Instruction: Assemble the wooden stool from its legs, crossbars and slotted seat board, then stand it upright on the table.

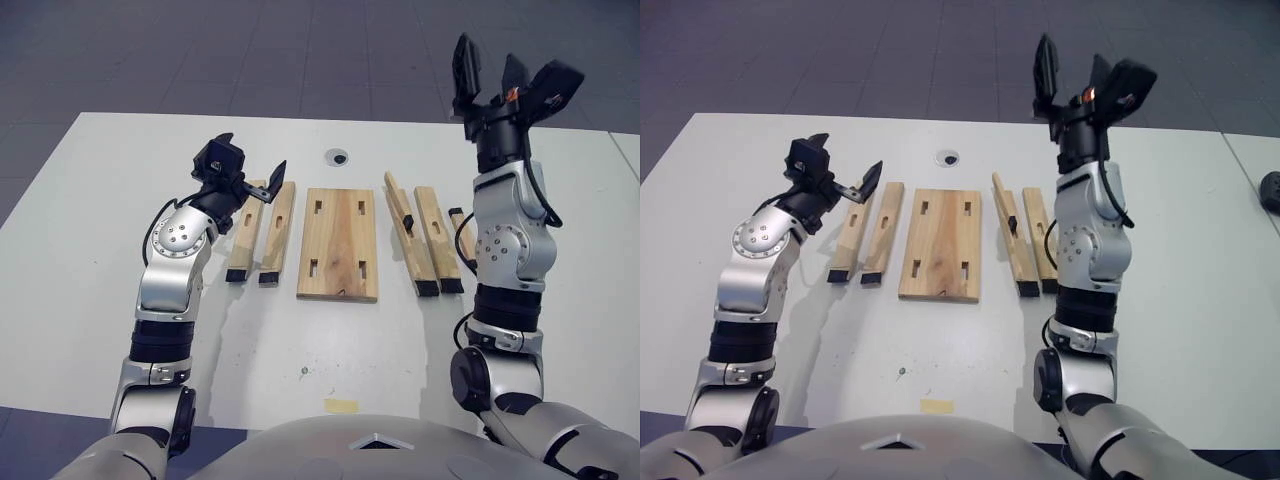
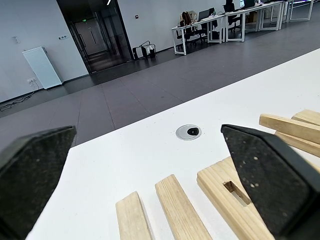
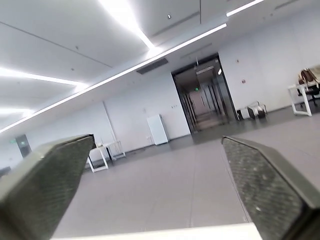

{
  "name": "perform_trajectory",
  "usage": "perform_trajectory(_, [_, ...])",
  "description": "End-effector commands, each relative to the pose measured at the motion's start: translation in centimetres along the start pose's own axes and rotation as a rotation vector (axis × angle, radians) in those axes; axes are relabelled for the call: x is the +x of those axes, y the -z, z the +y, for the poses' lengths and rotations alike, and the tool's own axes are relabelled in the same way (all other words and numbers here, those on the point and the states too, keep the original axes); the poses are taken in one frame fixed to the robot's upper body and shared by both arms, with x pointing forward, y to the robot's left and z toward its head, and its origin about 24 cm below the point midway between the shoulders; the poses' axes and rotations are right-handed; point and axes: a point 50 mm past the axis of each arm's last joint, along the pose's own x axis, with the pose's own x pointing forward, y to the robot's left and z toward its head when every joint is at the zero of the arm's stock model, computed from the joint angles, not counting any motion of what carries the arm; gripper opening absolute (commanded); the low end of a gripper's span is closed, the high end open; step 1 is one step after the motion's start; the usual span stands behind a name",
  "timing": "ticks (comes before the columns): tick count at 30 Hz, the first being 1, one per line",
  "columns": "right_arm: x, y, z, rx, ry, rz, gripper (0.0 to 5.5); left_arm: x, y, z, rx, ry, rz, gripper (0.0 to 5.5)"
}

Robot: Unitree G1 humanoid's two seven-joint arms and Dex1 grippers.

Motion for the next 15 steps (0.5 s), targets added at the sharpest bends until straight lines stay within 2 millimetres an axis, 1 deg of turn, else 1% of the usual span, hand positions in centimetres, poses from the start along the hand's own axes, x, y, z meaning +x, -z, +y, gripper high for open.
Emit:
perform_trajectory(1, [-2.0,5.3,-0.9,-0.036,-0.020,0.327,5.39,-0.1,0.2,-0.7,0.000,0.016,0.010,5.40])
perform_trajectory(4, [-4.0,8.3,-2.5,0.002,0.003,0.504,5.39,0.0,0.3,-0.7,0.003,0.018,0.015,5.40])
perform_trajectory(6, [-5.2,9.6,-3.7,-0.037,0.038,0.565,5.07,0.0,0.3,-0.8,0.004,0.022,0.019,5.40])
perform_trajectory(8, [-6.2,10.3,-4.4,-0.042,0.052,0.608,4.74,-0.1,0.4,-0.9,0.005,0.027,0.020,5.40])
perform_trajectory(11, [-7.2,11.3,-4.9,-0.044,0.059,0.678,4.23,-0.1,0.4,-1.0,0.005,0.030,0.023,5.40])
perform_trajectory(13, [-7.7,11.8,-5.3,-0.071,0.064,0.711,3.87,-0.1,0.5,-1.1,0.007,0.037,0.025,5.40])
perform_trajectory(15, [-7.8,11.8,-5.3,-0.120,0.047,0.712,3.59,-0.1,0.5,-1.2,0.009,0.045,0.026,5.40])
